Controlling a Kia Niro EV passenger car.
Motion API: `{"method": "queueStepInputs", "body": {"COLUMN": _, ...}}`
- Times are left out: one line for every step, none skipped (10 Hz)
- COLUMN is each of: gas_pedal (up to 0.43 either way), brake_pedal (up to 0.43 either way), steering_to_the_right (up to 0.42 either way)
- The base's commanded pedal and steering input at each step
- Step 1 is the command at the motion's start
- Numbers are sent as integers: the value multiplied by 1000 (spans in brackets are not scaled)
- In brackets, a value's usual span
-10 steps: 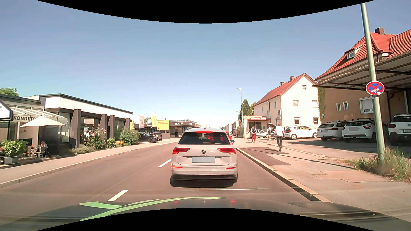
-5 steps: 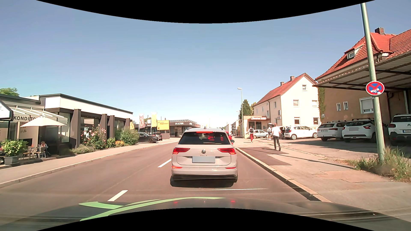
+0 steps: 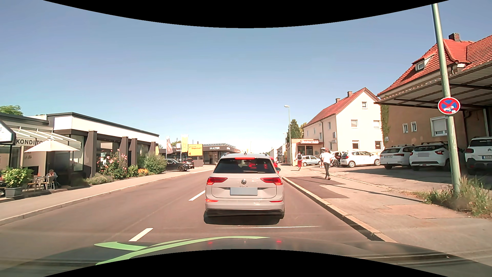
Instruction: Follow the waypoints while adhering to traffic rules and regulations
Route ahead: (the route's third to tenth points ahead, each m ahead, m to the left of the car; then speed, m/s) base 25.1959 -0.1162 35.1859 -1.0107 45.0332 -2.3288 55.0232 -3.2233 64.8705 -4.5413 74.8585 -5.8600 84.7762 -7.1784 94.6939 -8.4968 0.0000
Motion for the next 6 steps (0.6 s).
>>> {"method": "queueStepInputs", "body": {"gas_pedal": 0, "brake_pedal": 274, "steering_to_the_right": 11}}
{"method": "queueStepInputs", "body": {"gas_pedal": 0, "brake_pedal": 274, "steering_to_the_right": 11}}
{"method": "queueStepInputs", "body": {"gas_pedal": 0, "brake_pedal": 268, "steering_to_the_right": 11}}
{"method": "queueStepInputs", "body": {"gas_pedal": 0, "brake_pedal": 274, "steering_to_the_right": 11}}
{"method": "queueStepInputs", "body": {"gas_pedal": 0, "brake_pedal": 274, "steering_to_the_right": 11}}
{"method": "queueStepInputs", "body": {"gas_pedal": 0, "brake_pedal": 268, "steering_to_the_right": 11}}
